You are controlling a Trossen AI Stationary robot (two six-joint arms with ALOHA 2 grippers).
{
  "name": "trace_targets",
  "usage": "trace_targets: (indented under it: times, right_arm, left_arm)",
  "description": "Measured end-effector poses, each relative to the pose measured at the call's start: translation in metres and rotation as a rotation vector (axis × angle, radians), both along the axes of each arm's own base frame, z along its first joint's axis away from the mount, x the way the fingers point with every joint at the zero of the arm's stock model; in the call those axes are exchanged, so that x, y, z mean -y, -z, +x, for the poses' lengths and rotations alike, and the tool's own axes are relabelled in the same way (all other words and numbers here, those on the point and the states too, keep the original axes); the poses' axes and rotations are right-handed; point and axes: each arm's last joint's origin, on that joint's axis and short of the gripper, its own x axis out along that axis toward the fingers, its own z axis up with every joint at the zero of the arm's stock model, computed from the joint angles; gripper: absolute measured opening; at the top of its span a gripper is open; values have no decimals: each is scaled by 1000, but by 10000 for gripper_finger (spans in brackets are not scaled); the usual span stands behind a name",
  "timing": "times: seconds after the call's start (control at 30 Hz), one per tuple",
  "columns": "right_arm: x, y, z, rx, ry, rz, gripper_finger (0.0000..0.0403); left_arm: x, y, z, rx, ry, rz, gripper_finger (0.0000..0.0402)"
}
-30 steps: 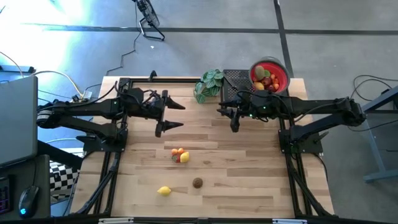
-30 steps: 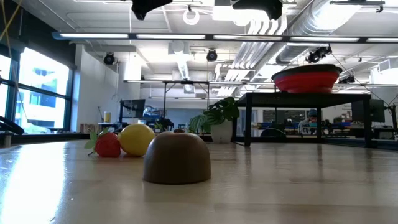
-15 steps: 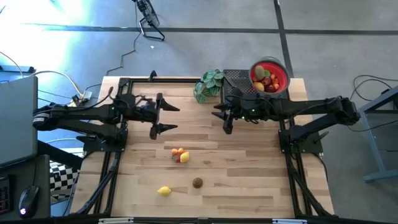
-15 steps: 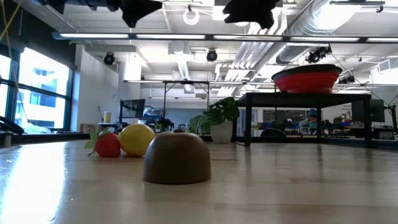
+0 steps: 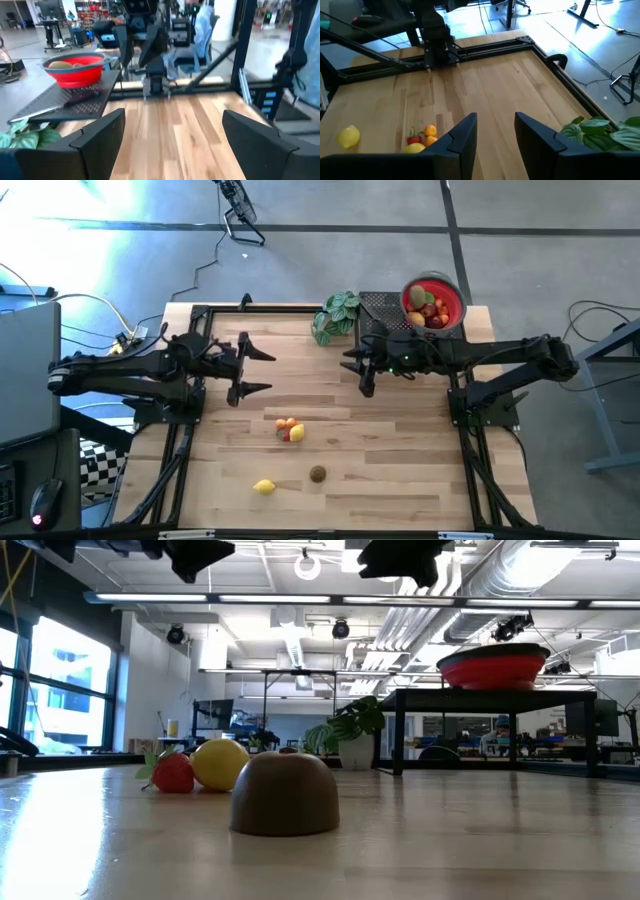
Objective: Pick & Place Fruit
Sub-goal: Put the half brown kiwi into the red strainer bowl
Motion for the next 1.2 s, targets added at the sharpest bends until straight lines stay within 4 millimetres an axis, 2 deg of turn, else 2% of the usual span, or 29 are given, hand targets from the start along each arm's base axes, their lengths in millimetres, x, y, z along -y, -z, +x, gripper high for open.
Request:
trace_targets:
  times: [0.17, 0.43, 0.73, 0.93, 1.2]
  right_arm:
    - [0, 0, 0, 1, 2, 0, 124]
    - [0, 0, 0, -1, -3, 1, 124]
    - [-4, 0, 0, -9, -147, -13, 124]
    - [-4, -2, 1, 15, -151, -17, 124]
    - [-8, -6, 3, 63, -279, 23, 124]
  left_arm:
    - [1, 4, -9, -54, 0, 10, 326]
    - [1, 4, -9, -56, 0, 6, 326]
    - [4, -3, -30, -11, 1, 10, 326]
    - [6, -3, -44, -24, 36, -48, 326]
    - [7, -6, -45, -2, 69, -158, 326]
